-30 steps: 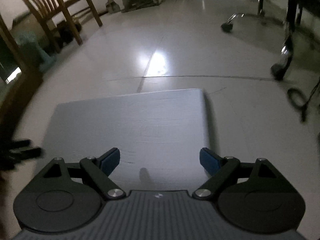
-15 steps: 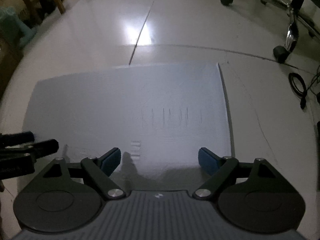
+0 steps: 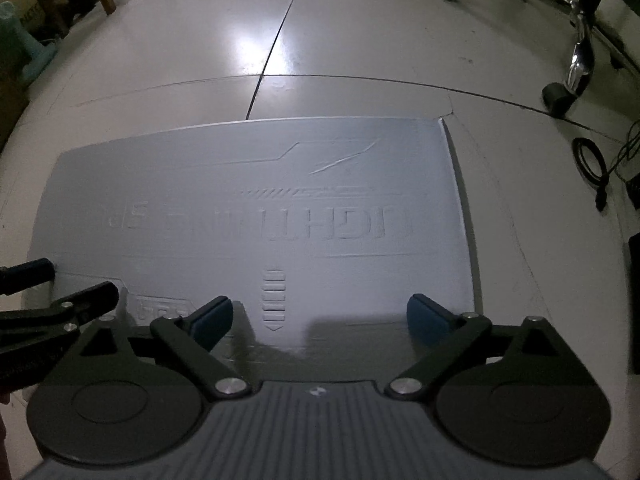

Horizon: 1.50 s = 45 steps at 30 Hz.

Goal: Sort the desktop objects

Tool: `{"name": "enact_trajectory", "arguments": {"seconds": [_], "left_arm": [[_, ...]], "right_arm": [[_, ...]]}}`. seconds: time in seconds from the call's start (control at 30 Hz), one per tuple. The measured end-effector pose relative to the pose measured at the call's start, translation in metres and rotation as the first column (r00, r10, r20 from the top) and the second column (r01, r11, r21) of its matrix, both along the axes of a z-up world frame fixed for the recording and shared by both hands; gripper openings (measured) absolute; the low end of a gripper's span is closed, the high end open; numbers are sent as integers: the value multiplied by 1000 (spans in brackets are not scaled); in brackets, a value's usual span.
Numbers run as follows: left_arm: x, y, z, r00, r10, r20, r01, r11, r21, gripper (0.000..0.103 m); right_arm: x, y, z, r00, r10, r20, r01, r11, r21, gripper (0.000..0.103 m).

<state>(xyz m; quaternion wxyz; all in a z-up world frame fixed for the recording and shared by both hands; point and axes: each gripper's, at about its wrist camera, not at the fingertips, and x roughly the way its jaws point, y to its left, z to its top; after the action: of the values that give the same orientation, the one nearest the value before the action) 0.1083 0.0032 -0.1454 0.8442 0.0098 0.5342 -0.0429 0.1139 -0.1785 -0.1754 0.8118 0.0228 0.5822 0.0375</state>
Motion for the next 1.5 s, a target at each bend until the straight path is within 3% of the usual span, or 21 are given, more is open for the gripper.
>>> {"name": "enact_trajectory", "arguments": {"seconds": [0.2,0.33,0.4,0.53,0.67,0.8,1.03,1.4,1.5], "left_arm": [[-8,-8,-2,1000,-22,17,22,999,46,74],[-11,-5,2,1000,9,24,-10,999,41,74],[-11,-2,4,1000,25,13,-26,999,39,79],[-15,0,19,998,33,57,-37,997,65,103],[-14,2,40,998,46,53,-48,997,54,103],[-14,6,64,998,53,43,-56,997,56,103],[-25,19,125,997,63,36,-64,998,15,103],[-60,0,239,993,-33,111,21,994,106,103],[-69,-3,268,993,-28,117,17,996,93,103]], "right_arm": [[-6,10,-3,1000,17,13,-16,999,-40,103],[-7,11,-3,1000,8,14,-7,998,-60,103],[-6,5,0,999,-36,1,36,997,-62,103],[-6,-4,10,996,-94,-6,93,994,-61,102],[-10,1,27,997,-68,23,70,990,-125,102],[-13,4,49,998,-62,26,64,993,-103,102],[-15,2,106,996,-89,33,91,993,-81,103],[-54,13,227,995,-70,67,70,998,-6,103],[-70,14,263,994,-65,89,66,998,-7,103]]}}
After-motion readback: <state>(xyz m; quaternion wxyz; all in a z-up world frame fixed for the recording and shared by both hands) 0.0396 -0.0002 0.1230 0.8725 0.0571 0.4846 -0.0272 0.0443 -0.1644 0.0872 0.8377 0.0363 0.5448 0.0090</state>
